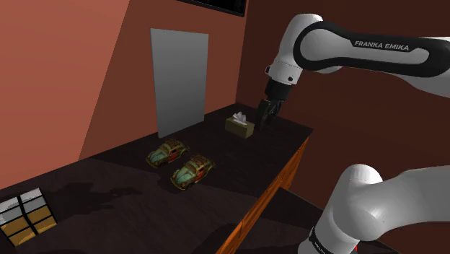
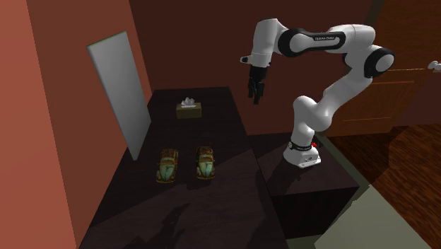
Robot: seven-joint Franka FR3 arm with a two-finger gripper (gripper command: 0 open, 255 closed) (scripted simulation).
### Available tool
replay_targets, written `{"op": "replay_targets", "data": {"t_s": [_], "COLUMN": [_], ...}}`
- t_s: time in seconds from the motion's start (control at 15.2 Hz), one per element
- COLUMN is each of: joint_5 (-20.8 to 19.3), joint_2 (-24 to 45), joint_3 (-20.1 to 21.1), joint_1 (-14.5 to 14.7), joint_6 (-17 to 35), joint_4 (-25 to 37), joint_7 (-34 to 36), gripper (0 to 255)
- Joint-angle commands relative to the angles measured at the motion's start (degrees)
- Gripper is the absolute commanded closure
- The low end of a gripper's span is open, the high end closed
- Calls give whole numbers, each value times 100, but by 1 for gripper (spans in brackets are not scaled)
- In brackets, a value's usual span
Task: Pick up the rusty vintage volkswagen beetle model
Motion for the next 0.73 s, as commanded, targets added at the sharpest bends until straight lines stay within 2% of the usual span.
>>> {"op": "replay_targets", "data": {"t_s": [0.0, 0.66], "joint_5": [0, 20], "joint_2": [0, 2014], "joint_3": [0, 312], "joint_1": [0, 192], "joint_6": [0, 1690], "joint_4": [0, 281], "joint_7": [0, 29], "gripper": [0, 0]}}
